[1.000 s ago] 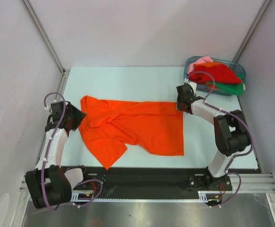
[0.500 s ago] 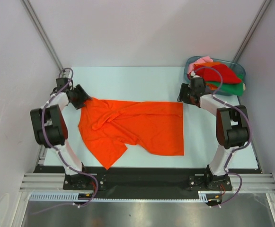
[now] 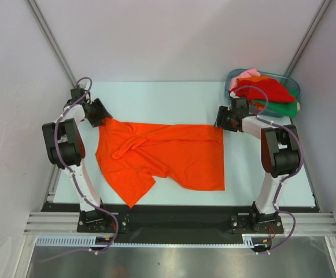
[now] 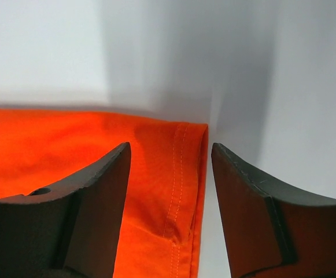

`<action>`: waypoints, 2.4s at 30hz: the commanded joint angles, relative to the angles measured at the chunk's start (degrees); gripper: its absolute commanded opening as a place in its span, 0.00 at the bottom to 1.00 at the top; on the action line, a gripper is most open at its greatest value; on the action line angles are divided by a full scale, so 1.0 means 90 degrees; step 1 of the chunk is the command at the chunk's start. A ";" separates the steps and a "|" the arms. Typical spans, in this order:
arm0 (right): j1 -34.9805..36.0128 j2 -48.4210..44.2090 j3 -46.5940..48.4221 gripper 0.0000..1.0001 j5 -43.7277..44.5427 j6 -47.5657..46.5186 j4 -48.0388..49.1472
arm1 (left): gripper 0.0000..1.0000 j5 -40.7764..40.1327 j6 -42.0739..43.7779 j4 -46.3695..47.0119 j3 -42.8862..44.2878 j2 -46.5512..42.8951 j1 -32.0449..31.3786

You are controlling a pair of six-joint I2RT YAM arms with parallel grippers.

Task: Fold and stack the t-shirts
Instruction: Fold the tshirt

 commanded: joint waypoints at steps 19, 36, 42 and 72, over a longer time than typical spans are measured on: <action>-0.0116 0.0634 0.0693 0.50 -0.0142 0.0001 -0.0209 | 0.04 -0.0003 -0.0085 -0.0301 0.1336 0.0828 -0.0013; -0.0282 0.0927 0.1337 0.01 0.1256 0.0422 -0.0502 | 0.01 0.0358 -0.0574 0.0539 0.1014 0.0710 0.0231; -0.0282 0.0480 0.1397 0.50 0.1363 -0.0008 -0.1137 | 0.62 -0.0753 -0.0359 0.0266 0.0390 -0.0574 0.0231; 0.3985 0.1531 0.0888 0.36 -0.0942 0.4474 0.3472 | 0.50 0.0856 -0.0935 0.1271 -0.4689 -0.3792 0.0104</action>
